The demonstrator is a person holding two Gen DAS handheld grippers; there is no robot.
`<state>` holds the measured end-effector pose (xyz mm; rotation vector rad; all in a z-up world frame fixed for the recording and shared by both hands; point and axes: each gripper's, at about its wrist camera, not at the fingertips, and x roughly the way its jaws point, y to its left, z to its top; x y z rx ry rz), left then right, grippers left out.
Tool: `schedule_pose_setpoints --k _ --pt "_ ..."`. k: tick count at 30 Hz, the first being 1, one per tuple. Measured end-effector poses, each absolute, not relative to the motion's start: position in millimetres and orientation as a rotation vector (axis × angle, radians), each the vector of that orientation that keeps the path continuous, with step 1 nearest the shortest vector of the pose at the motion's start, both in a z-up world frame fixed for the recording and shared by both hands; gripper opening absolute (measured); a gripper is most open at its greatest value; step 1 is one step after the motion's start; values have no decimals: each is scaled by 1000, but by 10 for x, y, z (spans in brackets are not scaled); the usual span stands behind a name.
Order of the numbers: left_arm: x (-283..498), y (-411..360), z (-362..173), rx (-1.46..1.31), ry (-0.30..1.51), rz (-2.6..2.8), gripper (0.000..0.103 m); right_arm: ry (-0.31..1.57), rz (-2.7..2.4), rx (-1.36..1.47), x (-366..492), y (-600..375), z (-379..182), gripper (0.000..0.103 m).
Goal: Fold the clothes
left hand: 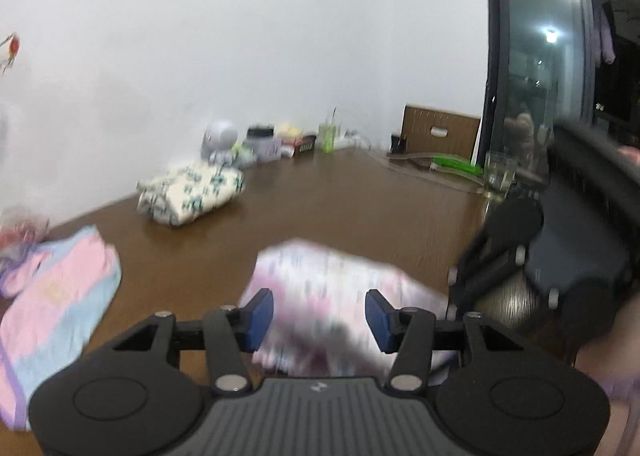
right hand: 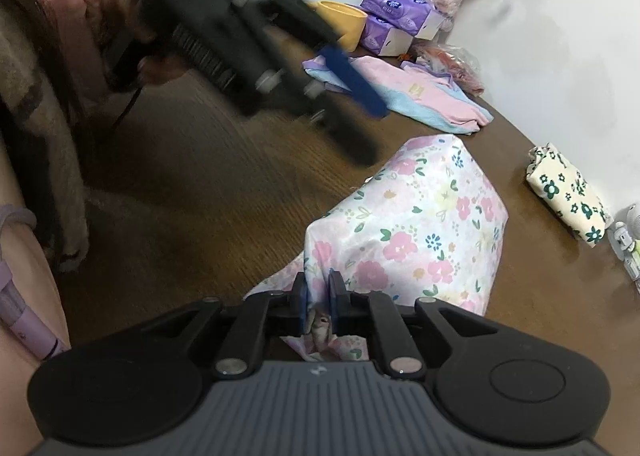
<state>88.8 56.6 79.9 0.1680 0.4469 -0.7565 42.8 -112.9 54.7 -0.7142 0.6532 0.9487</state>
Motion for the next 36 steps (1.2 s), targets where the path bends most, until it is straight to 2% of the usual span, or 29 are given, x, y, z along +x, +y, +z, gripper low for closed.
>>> schedule_pose_setpoints --k 5,7,8,9,14,19,28,31,34,36 --pt "1291 186 812 169 481 -791 50 675 963 -703 421 -1115 520 11" --pt "1423 65 712 181 524 -772 42 682 967 -689 425 -1116 514 14" --pt "1487 7 657 187 547 -760 34 684 968 -677 422 -1119 516 16" --pt "1520 -3 601 183 564 -758 34 684 973 -663 420 -1133 522 17" --pt "1581 154 428 141 596 -768 34 711 1039 -469 426 -1388 679 28" --pt "1540 218 400 142 588 -776 35 662 933 -297 468 -1704 855 40" --pt "1499 221 322 167 607 -759 36 693 750 -287 597 -1669 581 40" --pt "1489 248 324 160 607 -758 39 706 743 -292 627 -1610 491 40" --pt "1492 333 387 117 595 -753 52 694 740 -246 631 -1669 540 41" --pt "1508 439 452 60 589 -749 62 679 737 -174 605 -1792 620 45"
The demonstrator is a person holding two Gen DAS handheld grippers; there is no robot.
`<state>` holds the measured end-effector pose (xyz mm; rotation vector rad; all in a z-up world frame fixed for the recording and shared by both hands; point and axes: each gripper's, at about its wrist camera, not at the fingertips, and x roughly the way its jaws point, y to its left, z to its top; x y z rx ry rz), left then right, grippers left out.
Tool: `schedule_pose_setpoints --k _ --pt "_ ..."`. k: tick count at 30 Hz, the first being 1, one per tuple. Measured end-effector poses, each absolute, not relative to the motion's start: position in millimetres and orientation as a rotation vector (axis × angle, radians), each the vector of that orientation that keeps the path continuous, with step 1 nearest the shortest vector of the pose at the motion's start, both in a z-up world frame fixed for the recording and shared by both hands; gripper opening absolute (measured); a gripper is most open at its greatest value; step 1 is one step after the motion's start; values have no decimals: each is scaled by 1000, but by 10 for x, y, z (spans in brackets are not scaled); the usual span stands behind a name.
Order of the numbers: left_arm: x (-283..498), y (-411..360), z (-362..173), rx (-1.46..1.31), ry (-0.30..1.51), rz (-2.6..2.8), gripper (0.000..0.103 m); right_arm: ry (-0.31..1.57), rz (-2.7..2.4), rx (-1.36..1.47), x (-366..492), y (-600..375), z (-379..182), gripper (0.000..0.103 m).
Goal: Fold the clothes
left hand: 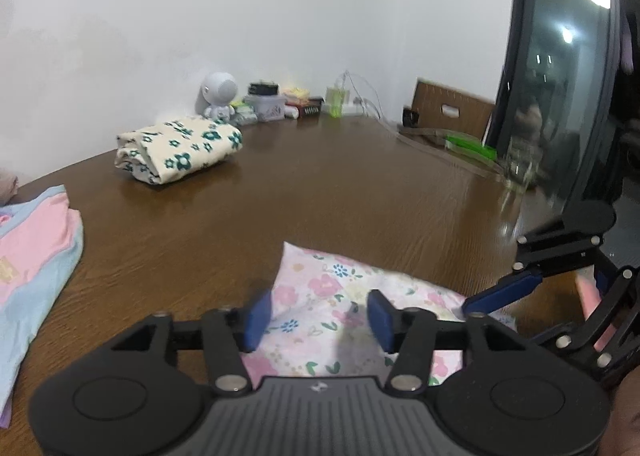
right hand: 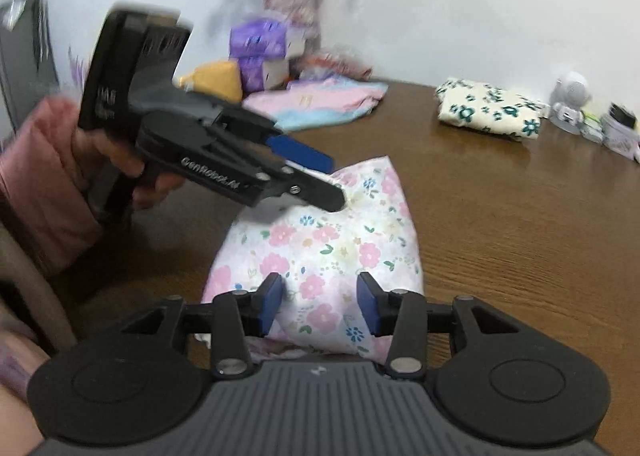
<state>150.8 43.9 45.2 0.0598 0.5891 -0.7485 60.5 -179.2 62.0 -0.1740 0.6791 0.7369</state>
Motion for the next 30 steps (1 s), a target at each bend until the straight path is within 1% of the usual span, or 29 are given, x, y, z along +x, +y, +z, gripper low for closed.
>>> schedule_pose_setpoints --k 1,2,3,5,10,12,13,14,15,16,17,19,21,24,26,29,30 --pt "1517 490 484 34 585 -743 64 673 721 -126 591 -1871 663 50" --pt "1529 539 507 10 582 -735 69 666 706 -78 577 -1950 707 52" --pt "1541 587 527 -14 579 -725 72 664 690 -32 577 -2038 749 53" --pt "1583 654 541 -49 584 -712 73 695 661 62 593 -2196 753 59" --pt "1709 694 449 -106 654 -694 73 813 614 271 649 -2516 634 60" --pt "1756 695 405 -133 698 -698 72 877 632 358 656 -2577 533 60" --pt "1773 703 381 -151 716 -702 72 906 642 397 669 -2588 484 63" --pt "1791 711 358 -169 734 -706 72 928 649 425 687 -2579 436 68" --pt "1806 712 332 -182 748 -710 71 942 657 440 700 -2557 400 69" --pt "1808 715 303 -191 761 -711 69 951 673 455 712 -2523 377 70" --pt "1809 711 279 -199 773 -712 62 958 685 467 736 -2485 355 70" --pt "1796 700 236 -211 795 -706 60 974 709 491 783 -2411 311 71" --pt "1754 703 208 -216 806 -694 55 990 703 511 852 -2361 263 71" --pt "1630 715 205 -218 805 -663 48 997 689 522 922 -2334 225 67" --pt "1532 723 209 -219 802 -638 45 990 680 514 957 -2341 227 48" --pt "1317 726 212 -230 799 -581 43 976 671 498 1032 -2382 230 38" --pt "1235 724 211 -237 797 -561 43 970 668 494 1065 -2399 231 37"
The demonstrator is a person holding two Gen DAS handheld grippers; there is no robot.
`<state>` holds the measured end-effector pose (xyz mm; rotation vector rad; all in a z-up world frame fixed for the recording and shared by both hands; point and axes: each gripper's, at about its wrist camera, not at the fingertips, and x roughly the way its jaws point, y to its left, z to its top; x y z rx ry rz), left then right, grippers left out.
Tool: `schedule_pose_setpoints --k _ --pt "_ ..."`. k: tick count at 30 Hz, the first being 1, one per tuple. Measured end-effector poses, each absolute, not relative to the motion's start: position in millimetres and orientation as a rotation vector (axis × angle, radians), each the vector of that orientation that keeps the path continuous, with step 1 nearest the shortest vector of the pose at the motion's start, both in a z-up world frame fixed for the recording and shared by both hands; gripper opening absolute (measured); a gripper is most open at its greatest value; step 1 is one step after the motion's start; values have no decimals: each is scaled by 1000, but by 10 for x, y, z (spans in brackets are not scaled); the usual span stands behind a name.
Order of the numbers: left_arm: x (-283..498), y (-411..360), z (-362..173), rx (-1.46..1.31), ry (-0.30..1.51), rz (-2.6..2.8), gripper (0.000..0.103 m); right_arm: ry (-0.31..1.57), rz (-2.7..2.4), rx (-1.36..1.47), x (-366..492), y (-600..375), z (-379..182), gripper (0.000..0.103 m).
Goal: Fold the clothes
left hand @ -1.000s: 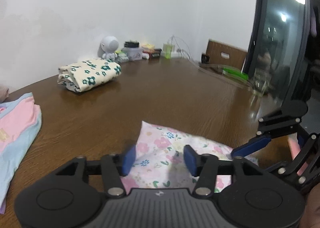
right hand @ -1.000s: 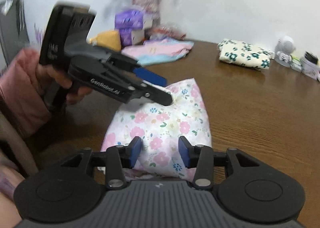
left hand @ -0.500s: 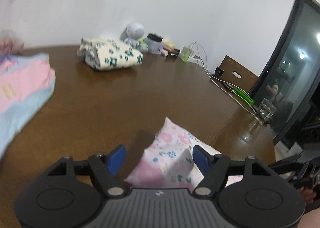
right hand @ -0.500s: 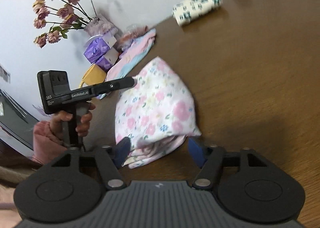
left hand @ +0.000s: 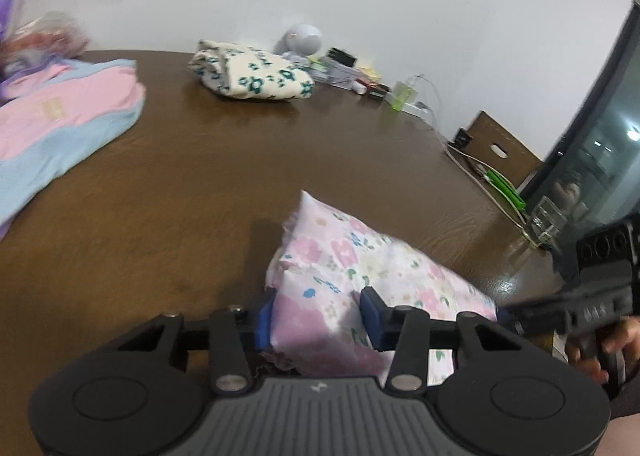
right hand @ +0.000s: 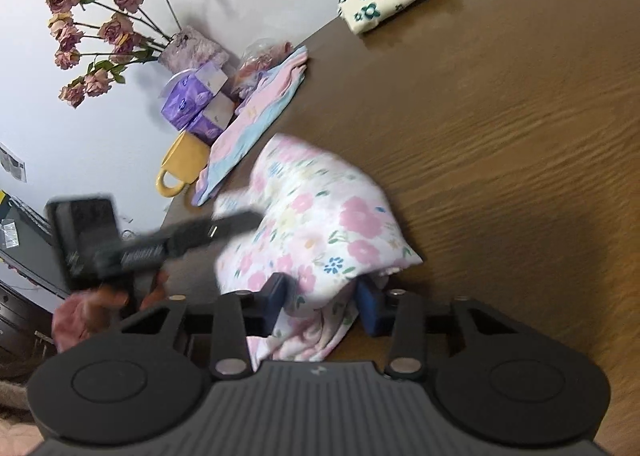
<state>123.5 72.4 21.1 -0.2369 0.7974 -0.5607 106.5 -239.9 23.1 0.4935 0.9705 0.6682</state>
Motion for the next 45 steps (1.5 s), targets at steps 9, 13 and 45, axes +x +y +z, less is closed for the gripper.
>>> schedule_pose_setpoints --k 9,13,45 --pt "615 666 196 -320 766 -402 43 924 688 331 1383 -2286 327 27" --pt "534 635 231 -335 766 -360 43 915 702 254 1447 -2167 353 25" --pt "790 887 334 -457 783 -220 88 821 671 373 1100 -2398 302 91"
